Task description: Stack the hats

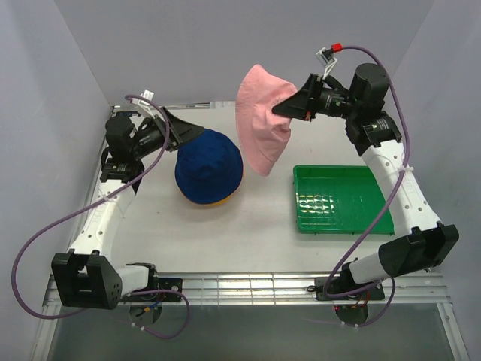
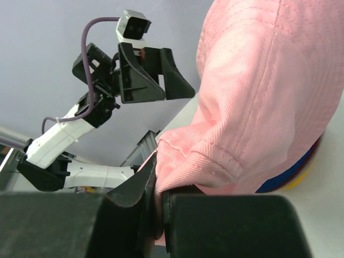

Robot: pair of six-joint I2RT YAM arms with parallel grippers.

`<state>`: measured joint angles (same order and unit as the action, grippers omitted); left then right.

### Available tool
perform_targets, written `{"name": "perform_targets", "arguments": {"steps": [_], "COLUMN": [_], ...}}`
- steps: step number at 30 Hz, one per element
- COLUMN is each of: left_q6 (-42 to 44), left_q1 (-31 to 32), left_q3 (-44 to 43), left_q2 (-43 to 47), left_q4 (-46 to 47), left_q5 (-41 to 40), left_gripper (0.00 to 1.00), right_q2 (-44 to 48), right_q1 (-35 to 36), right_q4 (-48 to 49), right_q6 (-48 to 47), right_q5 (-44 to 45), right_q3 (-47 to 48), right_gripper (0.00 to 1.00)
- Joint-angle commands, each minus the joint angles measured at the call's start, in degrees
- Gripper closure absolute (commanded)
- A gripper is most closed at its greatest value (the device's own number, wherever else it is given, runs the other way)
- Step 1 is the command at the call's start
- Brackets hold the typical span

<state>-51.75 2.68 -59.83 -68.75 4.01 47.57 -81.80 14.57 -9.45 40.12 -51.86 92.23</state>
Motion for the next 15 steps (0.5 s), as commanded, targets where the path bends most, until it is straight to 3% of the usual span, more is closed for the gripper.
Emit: {"name": "perform_targets", "arguments": {"steps": [1, 8, 15], "left_q6": [-1.25, -3.27, -6.25], "left_q1": [3.47, 9.71, 11.82], "left_q3": [-3.18, -4.68, -4.59], "left_q2": [-1.64, -6.13, -8.68], "left_q4": [6.17, 10.84, 15.85], "left_q5": [-0.55, -3.36, -5.03], "left_gripper": [0.23, 0.23, 0.23], "right_q2": [-1.34, -4.85, -6.09], "right_q1": [2.39, 6.44, 7.84], "right_q4": [7.15, 8.75, 10.77], "right_q6": [4.35, 7.43, 8.49], "right_q5": [-0.53, 0.70, 1.05], "right_q3": [3.57, 6.12, 7.44], "right_gripper": [0.92, 0.92, 0.92]}}
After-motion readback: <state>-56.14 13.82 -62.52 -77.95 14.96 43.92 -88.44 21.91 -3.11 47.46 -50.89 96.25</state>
